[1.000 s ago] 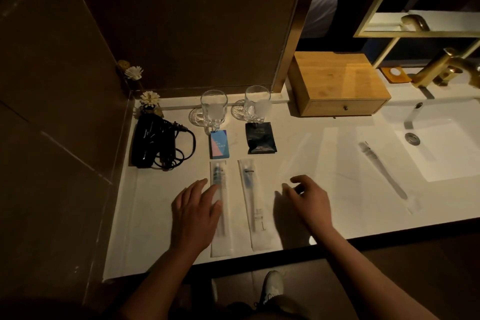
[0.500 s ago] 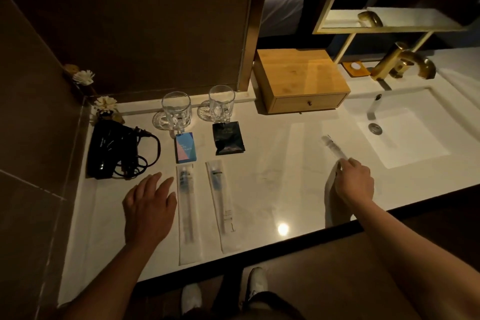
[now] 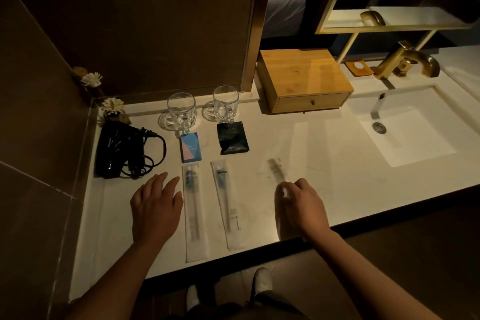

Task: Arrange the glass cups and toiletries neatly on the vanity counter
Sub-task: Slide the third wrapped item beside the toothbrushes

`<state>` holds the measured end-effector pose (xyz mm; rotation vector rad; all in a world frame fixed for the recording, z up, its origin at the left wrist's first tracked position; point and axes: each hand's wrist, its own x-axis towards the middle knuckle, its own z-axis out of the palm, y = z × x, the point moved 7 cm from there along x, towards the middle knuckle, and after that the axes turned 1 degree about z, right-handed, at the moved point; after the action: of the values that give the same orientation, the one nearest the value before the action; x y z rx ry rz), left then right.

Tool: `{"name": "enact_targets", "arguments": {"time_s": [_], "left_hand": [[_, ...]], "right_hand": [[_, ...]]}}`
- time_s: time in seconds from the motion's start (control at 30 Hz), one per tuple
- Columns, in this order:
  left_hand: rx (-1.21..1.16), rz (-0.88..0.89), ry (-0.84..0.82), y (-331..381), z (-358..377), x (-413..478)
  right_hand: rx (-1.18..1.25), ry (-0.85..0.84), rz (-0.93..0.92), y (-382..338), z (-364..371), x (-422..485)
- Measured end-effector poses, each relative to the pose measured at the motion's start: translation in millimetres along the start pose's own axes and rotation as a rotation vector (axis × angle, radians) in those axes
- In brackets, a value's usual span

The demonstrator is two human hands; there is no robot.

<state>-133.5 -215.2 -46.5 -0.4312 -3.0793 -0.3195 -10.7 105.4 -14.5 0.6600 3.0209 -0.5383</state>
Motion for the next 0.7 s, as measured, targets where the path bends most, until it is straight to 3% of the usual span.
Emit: {"name": "enact_targets", "arguments": {"time_s": [0.13, 0.7], "left_hand": [[-0.01, -0.007, 0.0, -1.6, 0.2, 0.0], [-0.004, -0.008, 0.004, -4.2, 1.2, 0.5]], "right_hand": [[0.125, 0.005, 0.051, -9.6, 1.5, 5.7], [0.1, -0.074, 0.142, -32.2, 18.8, 27.3]]}}
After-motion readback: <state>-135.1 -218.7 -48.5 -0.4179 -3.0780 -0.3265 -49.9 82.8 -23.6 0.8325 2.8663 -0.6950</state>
